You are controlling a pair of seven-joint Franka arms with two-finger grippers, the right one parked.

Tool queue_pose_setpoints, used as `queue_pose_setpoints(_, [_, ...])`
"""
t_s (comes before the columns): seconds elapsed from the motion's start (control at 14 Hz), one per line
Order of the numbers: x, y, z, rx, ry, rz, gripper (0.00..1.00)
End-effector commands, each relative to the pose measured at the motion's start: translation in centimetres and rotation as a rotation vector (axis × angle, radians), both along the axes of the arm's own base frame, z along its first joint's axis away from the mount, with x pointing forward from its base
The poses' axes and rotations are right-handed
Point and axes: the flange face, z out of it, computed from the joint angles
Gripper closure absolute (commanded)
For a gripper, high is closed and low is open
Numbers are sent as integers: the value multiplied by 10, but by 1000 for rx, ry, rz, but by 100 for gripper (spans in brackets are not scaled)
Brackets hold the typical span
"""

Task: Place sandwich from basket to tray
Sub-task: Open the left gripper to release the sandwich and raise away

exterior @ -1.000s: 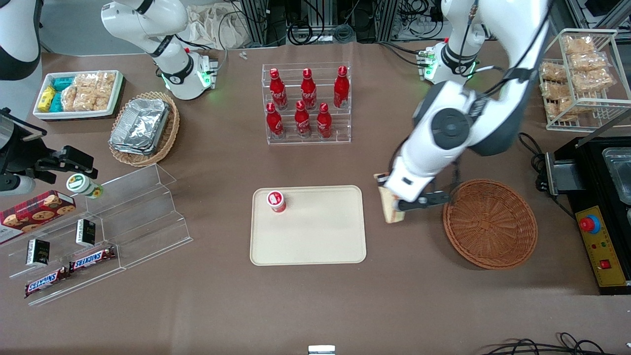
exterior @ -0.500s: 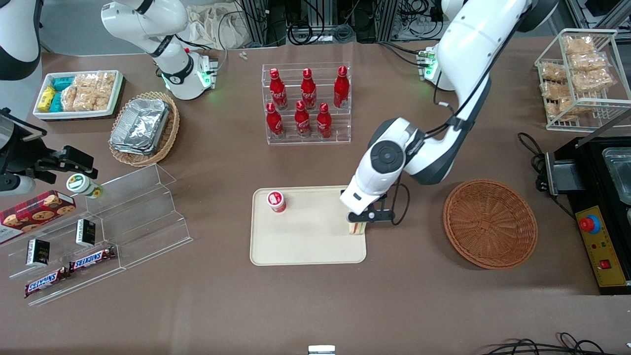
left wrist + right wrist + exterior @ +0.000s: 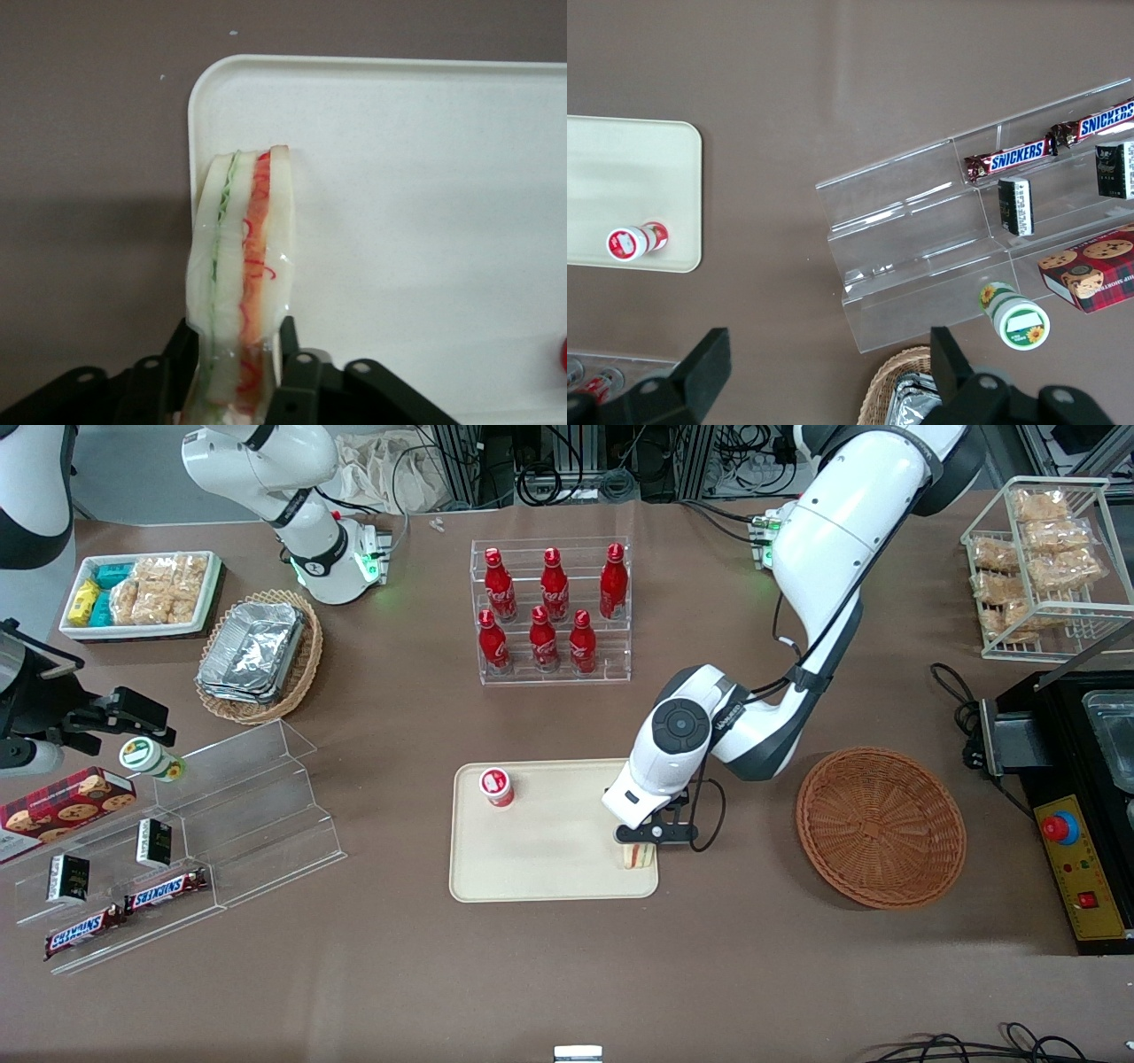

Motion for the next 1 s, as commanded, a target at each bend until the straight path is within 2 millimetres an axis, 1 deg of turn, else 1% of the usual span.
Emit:
queue_pose_setpoints(0.0, [4,-3,5,0,-31,4,1])
queue_pose_setpoints(0.07, [5,-3,12,-1,-36,9,1])
queue_pose_setpoints(0.21, [6,4,54,23,-32,26,0])
queue_pose_setpoints(0.29, [3,9,87,50,-30,24,0])
queue_pose_setpoints(0.36, [4,19,124,59,-44,39,0])
queue_pose_setpoints(0.43, [10,39,157,65,-45,69,0])
queue_pose_setpoints(0.5, [6,48,182,98,-38,64,0])
queue_pose_setpoints(0.57, [7,59,204,110,-33,50,0])
queue_pose_setpoints(0.64, [8,77,221,129,-15,24,0])
queue_pose_setpoints(0.71, [9,99,236,138,9,4,0])
queue_pose_setpoints(0.86, [4,134,271,112,46,-41,0])
queue_pose_setpoints(0.93, [1,154,283,129,68,-37,0])
